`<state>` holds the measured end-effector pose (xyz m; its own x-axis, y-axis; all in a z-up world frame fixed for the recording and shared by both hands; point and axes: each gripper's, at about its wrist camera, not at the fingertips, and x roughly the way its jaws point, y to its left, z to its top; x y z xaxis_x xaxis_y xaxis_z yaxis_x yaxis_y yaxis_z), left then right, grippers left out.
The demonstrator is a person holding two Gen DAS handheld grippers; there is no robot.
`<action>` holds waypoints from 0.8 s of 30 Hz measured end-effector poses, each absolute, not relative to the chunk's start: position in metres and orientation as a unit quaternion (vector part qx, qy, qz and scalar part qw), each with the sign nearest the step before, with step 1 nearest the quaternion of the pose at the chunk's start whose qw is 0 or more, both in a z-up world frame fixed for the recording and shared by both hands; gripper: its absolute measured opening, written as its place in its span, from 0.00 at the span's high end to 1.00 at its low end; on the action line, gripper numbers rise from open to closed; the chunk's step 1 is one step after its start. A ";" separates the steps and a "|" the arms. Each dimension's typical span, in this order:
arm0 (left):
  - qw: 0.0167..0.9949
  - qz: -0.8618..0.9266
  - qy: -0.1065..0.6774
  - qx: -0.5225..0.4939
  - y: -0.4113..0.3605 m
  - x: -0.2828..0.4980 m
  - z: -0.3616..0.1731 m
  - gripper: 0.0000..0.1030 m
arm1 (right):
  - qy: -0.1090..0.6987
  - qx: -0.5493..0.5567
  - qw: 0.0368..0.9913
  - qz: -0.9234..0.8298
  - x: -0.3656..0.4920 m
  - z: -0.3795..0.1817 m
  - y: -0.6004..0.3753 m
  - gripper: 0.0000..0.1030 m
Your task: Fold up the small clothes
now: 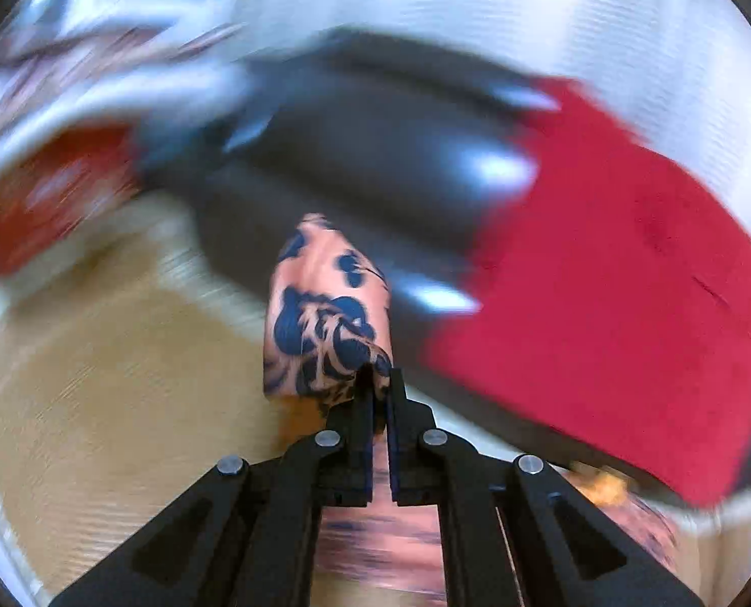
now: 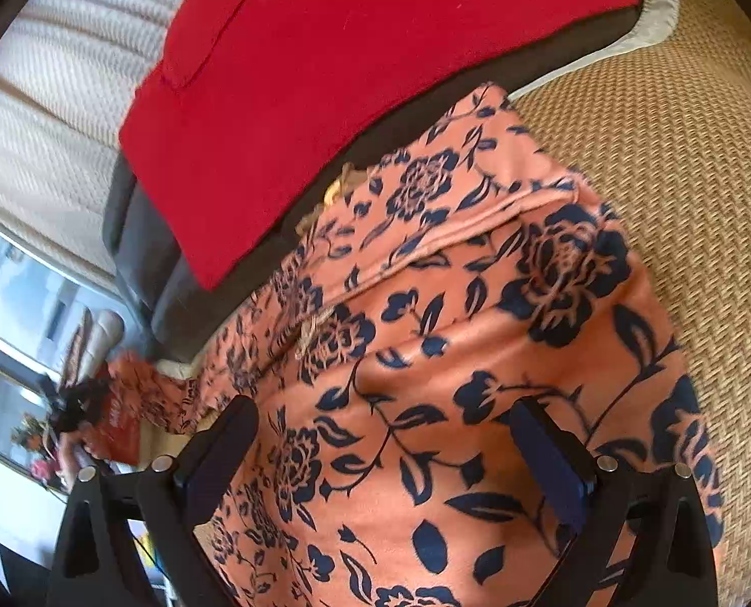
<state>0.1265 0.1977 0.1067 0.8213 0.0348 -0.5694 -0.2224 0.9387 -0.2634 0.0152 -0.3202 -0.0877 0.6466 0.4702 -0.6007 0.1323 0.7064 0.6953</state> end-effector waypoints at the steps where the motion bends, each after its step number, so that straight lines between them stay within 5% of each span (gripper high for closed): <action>1: 0.947 0.025 0.285 -0.144 0.158 0.125 0.122 0.96 | 0.399 0.378 0.829 0.102 0.013 -0.087 -0.324 0.02; 7: 0.944 -0.151 0.283 -0.082 -0.054 0.124 0.137 0.88 | 0.346 0.422 0.833 0.092 -0.001 -0.079 -0.360 0.02; 9: 0.920 -0.213 0.328 -0.022 -0.117 0.130 0.109 0.23 | 0.331 0.439 0.831 0.080 -0.007 -0.077 -0.378 0.02; 13: 0.884 -0.202 0.420 0.029 -0.131 0.129 0.042 0.21 | 0.321 0.455 0.829 0.062 -0.011 -0.072 -0.404 0.01; 24: 0.884 0.007 0.455 -0.110 0.142 0.094 -0.002 0.21 | 0.371 0.491 0.777 0.133 0.111 -0.067 -0.396 0.00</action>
